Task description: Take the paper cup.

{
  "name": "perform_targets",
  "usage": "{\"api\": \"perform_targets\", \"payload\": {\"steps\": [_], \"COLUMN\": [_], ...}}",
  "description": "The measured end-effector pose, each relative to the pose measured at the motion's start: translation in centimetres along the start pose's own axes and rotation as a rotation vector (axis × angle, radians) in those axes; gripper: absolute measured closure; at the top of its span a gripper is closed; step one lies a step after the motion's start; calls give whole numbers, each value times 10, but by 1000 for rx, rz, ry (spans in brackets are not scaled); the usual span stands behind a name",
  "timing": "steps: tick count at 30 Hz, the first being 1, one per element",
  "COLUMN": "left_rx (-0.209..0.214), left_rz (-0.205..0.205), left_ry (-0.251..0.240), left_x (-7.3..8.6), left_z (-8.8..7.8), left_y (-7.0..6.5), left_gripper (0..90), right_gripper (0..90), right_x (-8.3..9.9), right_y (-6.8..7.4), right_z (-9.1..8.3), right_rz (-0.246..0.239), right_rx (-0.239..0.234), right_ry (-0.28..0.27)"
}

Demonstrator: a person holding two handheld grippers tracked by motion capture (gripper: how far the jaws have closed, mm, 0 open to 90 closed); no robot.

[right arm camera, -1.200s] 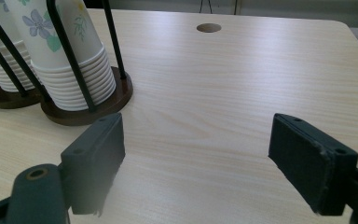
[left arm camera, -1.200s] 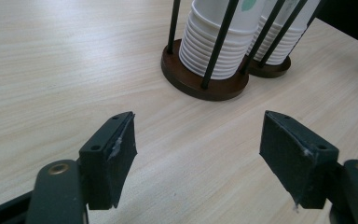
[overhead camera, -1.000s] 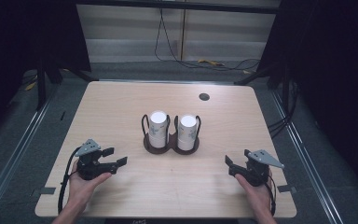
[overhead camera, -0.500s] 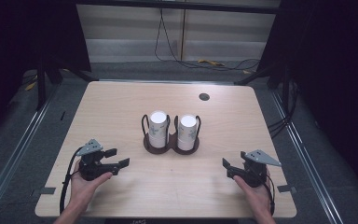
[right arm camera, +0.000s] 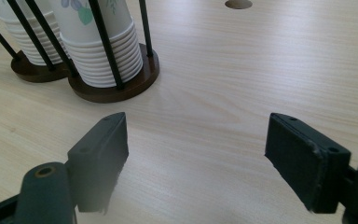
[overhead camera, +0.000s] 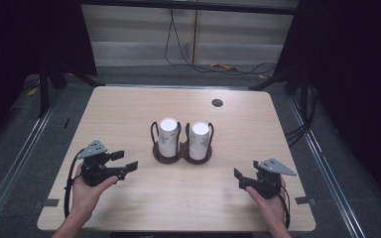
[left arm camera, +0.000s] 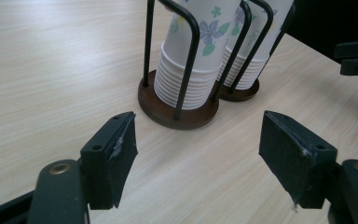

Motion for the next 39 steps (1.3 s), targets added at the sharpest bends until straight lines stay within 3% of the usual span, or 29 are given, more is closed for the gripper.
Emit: {"api": "perform_targets", "payload": {"steps": [10, 15, 20, 27, 31, 34, 36, 39], "left_rx": [11, 17, 49, 34, 83, 73, 47, 43], "left_rz": [-7, 8, 16, 36, 27, 36, 68, 91], "left_ry": [-54, -58, -62, -52, -42, -39, -32, -24], "left_x": [-29, -39, -46, -51, -59, -62, -66, -72], "left_z": [8, 11, 18, 27, 35, 40, 45, 50], "left_y": [-7, -11, -21, -20, -23, -23, -23, -24], "left_gripper": [309, 309, 307, 284, 256, 256, 256, 256], "right_gripper": [210, 225, 228, 231, 231, 232, 232, 233], "right_x": [-1, 0, -1, -1, 0, 0, 1, 1], "right_y": [4, 3, 5, 6, 7, 7, 7, 8], "right_z": [1, 2, 0, 1, 0, 0, 0, 0], "right_rz": [-9, 34, 25, 21, 12, 23, 25, 24], "right_rx": [-23, -44, -47, -51, -48, -60, -61, -64], "right_ry": [-7, 5, -4, 0, 2, 5, 10, 11]}}
Point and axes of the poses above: each handheld gripper's, and its own axes: z roughly forward along the jaws, x roughly out of its underside, y roughly to its left, the point moved 9 cm from there along z, roughly forward along the jaws
